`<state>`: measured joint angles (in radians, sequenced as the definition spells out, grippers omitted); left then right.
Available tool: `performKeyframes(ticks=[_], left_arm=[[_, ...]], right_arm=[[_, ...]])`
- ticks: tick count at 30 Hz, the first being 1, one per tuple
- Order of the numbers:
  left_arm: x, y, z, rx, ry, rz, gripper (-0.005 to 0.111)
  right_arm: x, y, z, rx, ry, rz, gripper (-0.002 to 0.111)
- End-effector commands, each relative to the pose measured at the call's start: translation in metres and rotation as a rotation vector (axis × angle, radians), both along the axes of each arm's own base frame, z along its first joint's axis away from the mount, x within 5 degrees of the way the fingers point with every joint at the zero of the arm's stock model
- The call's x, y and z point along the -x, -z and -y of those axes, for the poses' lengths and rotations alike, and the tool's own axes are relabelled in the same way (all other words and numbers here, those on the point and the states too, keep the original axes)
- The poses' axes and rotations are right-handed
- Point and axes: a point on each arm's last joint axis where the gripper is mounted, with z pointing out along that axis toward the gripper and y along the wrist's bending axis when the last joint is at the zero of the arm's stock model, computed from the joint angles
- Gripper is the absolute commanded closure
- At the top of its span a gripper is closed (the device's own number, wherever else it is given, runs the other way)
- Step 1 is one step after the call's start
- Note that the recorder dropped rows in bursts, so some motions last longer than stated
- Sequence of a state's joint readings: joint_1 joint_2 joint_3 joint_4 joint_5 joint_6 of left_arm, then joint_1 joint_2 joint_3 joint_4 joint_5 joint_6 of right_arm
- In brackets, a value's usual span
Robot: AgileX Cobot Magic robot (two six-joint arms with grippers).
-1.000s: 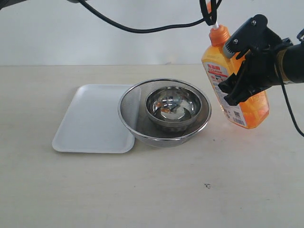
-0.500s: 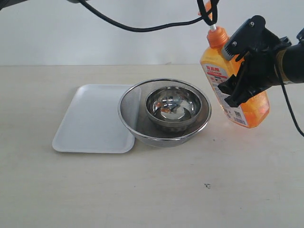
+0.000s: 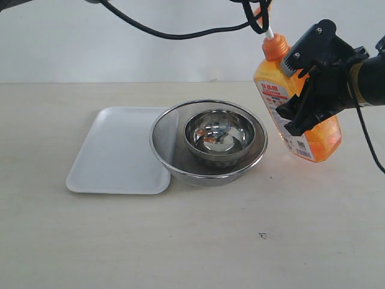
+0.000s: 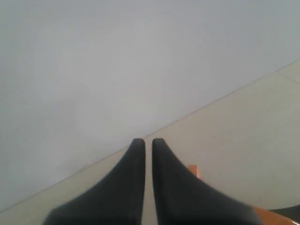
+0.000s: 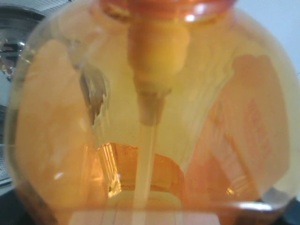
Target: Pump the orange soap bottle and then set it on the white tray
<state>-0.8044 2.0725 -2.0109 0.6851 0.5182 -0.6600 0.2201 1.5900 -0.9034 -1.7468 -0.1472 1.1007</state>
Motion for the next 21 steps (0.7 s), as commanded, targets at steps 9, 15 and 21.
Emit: performKeyframes(ticks=[9, 15, 21], left_arm=[[0.007, 0.003, 0.007, 0.025, 0.055, -0.076, 0.102], [0.012, 0.007, 0.011, 0.025, 0.125, -0.127, 0.102], [0.015, 0.013, 0.009, -0.019, 0.111, -0.198, 0.102]], right_arm=[[0.0, -0.013, 0.001, 0.001, 0.004, 0.042, 0.108], [0.0, -0.013, 0.001, 0.001, 0.004, 0.042, 0.108], [0.0, -0.013, 0.002, 0.003, 0.012, 0.044, 0.108]])
